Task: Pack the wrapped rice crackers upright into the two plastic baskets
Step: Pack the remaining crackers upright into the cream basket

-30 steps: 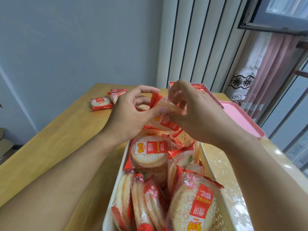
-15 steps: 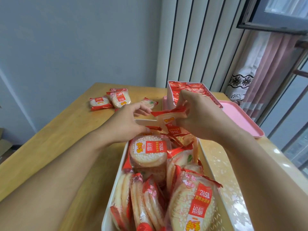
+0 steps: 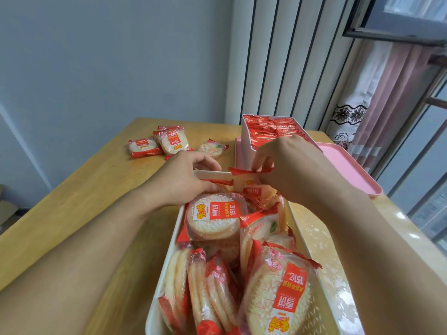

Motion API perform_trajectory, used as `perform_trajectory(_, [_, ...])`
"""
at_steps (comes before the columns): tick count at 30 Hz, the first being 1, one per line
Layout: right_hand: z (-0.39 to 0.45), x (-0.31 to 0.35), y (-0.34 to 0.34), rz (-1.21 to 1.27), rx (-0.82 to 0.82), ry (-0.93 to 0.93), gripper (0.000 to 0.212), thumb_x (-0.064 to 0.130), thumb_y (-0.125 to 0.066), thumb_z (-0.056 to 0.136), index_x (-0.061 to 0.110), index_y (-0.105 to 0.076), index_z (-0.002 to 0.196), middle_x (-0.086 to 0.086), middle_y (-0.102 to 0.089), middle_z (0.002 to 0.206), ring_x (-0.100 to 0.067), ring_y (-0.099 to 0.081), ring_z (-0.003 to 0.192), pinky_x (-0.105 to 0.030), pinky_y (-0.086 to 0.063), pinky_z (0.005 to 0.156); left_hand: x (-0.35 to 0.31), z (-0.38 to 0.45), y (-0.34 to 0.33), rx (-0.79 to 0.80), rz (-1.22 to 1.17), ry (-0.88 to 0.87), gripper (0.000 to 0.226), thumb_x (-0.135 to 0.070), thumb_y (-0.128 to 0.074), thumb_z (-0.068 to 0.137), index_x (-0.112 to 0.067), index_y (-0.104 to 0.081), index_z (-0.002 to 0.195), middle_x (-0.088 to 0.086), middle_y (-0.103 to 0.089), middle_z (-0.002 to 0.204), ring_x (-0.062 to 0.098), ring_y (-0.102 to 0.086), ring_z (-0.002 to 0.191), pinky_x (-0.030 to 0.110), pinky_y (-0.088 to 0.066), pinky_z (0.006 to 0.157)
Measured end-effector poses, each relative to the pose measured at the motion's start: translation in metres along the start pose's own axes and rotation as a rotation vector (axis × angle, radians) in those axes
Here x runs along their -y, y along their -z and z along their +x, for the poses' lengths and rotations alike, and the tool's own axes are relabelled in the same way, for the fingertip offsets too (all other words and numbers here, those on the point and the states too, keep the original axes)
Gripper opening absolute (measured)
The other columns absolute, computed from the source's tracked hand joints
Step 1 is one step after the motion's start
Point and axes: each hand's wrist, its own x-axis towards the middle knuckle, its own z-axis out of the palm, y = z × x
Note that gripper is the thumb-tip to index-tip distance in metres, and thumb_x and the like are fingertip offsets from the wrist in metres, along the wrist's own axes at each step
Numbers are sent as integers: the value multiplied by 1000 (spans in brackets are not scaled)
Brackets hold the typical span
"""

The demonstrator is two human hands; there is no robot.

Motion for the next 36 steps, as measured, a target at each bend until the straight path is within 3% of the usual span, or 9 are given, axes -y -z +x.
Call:
perform_trajectory(3, [2, 1, -12, -77, 102, -7, 16, 20, -76, 85, 32, -81, 94, 3, -72, 95, -20, -66, 80, -25, -49, 62, 0, 1, 1, 7, 5, 2, 28, -21, -87, 78, -30, -72, 100, -15, -71, 106, 2, -65, 103, 31, -54, 93])
perform_trajectory(7, [3, -3, -13, -46, 136, -28, 25, 18, -75, 83, 35, -79, 102, 3, -72, 102, -21, -68, 85, -34, -60, 73, -5, -3, 19, 46, 33, -51, 27, -49, -84, 72, -34, -73, 91, -22, -67, 119, -6, -56, 120, 30, -41, 108])
perform_trajectory(12, [-7, 6, 9, 208, 128, 45, 13, 35, -70, 93, 34, -78, 103, 15, -72, 95, -10, -65, 81, -19, -44, 59, -19, -19, 44, 441, 328, -35, 55, -80, -73, 52, -54, -69, 101, -42, -12, 157, -13, 5, 147, 31, -11, 121])
perform_trajectory(14, [-10, 10, 12, 207, 213, 91, 22, 42, -65, 95, 35, -76, 112, 16, -69, 99, -11, -64, 84, -24, -46, 64, -17, -22, 45, 523, 402, -18, 61, -84, -71, 48, -55, -66, 101, -40, -3, 159, -10, 13, 148, 32, -9, 123])
perform_trajectory(18, [-11, 9, 11, 161, 272, 96, 35, 41, -56, 100, 32, -63, 133, 7, -73, 110, -14, -64, 87, -32, -52, 76, -22, -21, 45, 323, 198, -107, 42, -60, -88, 57, -41, -66, 87, -35, -33, 153, -9, -18, 147, 21, -19, 115])
perform_trajectory(21, [-11, 9, 22, 380, 104, 91, 22, 46, -57, 97, 36, -69, 113, 17, -72, 98, -3, -67, 83, -18, -52, 64, -25, -15, 45, 77, -124, -142, 36, -34, -94, 62, -29, -67, 86, -22, -71, 112, 1, -65, 105, 22, -51, 88])
perform_trajectory(23, [-11, 10, 26, 470, 26, 74, 17, 52, -62, 92, 38, -68, 101, 23, -69, 89, 5, -65, 76, -12, -50, 56, -26, -14, 44, -28, -290, -161, 35, -20, -90, 66, -20, -67, 93, -5, -72, 86, 13, -67, 75, 31, -55, 68])
perform_trajectory(29, [-10, 13, 10, 246, 172, 47, 9, 39, -74, 88, 39, -76, 97, 17, -70, 89, -8, -66, 80, -27, -54, 67, -24, -9, 29, -186, -392, -185, 55, -4, -92, 65, -19, -61, 107, 7, -77, 95, 23, -75, 87, 36, -62, 75])
perform_trajectory(36, [-13, 17, 1, 69, 349, 68, 26, 43, -71, 90, 38, -73, 115, 10, -73, 102, -16, -66, 89, -36, -58, 81, -23, -11, 17, -178, -12, -257, 30, -12, -90, 70, -25, -73, 90, -15, -73, 92, -9, -66, 90, 11, -50, 85])
